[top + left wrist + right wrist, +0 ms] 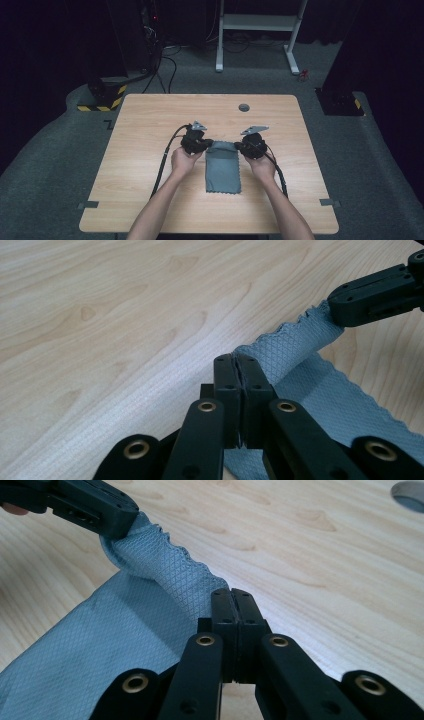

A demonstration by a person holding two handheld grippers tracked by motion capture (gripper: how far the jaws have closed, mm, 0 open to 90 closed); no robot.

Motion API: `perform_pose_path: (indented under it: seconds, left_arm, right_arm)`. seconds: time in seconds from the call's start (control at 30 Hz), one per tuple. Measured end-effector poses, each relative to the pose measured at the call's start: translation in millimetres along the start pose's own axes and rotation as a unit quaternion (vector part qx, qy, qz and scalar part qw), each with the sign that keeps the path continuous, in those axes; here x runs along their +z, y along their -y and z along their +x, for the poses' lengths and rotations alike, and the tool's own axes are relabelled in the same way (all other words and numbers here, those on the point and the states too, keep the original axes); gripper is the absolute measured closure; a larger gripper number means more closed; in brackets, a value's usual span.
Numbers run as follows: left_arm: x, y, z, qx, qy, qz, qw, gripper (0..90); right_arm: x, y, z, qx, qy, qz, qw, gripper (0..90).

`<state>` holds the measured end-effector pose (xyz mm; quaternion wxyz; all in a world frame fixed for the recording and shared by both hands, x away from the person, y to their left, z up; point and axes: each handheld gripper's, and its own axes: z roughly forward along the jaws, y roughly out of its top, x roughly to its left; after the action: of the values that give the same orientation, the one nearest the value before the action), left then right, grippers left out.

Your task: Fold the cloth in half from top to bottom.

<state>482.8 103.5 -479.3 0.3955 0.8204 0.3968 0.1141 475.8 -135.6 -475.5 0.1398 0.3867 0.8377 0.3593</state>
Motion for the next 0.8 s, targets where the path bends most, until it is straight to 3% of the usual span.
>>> perform_pose_path:
  seconds: [0.2,0.6,0.8]
  left_arm:
    - [-1.5,11.3,-5.0,0.005,0.003,0.001,1.0000,88.1]
    - [-4.2,20.1,-8.6,0.000,0.010,-0.001,0.9999,88.1]
    - [-5.8,22.3,-13.1,0.011,0.008,0.001,0.9999,88.1]
  right_arm:
    - [0.2,6.8,5.0,-0.011,-0.007,0.004,0.9999,89.9]
    - [-3.8,15.7,9.3,-0.009,-0.020,0.002,0.9998,89.9]
    - [-6.9,18.3,12.7,-0.018,-0.019,-0.001,0.9997,90.0]
